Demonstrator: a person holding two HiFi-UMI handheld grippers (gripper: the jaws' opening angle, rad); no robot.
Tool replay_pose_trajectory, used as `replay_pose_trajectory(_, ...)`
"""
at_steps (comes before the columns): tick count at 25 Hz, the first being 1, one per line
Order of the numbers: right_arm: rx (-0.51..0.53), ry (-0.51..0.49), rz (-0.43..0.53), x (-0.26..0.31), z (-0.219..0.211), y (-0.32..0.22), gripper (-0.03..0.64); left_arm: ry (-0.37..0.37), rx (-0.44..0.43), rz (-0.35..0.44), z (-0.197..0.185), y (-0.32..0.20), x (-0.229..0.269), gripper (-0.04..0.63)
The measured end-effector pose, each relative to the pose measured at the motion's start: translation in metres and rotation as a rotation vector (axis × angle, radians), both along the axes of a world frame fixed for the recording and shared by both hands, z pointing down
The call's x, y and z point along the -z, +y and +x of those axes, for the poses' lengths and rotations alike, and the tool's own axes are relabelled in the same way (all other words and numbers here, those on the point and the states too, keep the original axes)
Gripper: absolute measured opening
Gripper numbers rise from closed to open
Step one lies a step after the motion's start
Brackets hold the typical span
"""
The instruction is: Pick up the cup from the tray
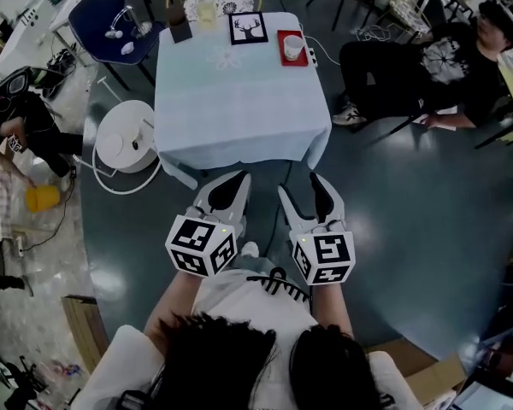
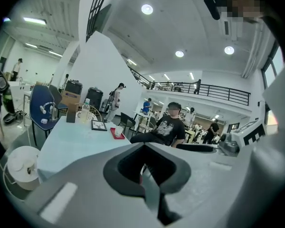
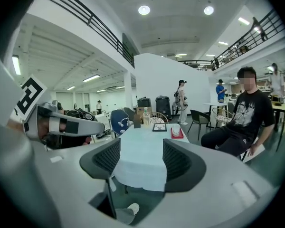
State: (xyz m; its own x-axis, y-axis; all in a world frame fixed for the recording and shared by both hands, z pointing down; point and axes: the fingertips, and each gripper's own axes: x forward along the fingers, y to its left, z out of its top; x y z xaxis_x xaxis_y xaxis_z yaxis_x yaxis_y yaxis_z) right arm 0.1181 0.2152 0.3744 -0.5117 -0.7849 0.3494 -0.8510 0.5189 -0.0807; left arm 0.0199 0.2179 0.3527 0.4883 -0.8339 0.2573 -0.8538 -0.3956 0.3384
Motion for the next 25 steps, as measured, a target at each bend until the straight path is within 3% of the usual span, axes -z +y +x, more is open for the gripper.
replay_pose_trajectory(10,-0.028,-0.005,-0.001,0.001,-0.002,-0.064,0.323,-0.017,-0.029,-0.018,-0.005,-0.072,-0.008,0.000)
replay_pose_trajectory(15,-0.053,-0.018,-0.004,0.001,-0.005,-0.105,0.351,0.013,-0.023,-0.033,-0.019,-0.115,-0.005,0.000)
replay_pose_trajectory(25,-0.062,-0.004,-0.051,-0.004,-0.025,-0.178,0.382,-0.046,-0.040,-0.054,-0.048,-0.192,-0.014,0.000)
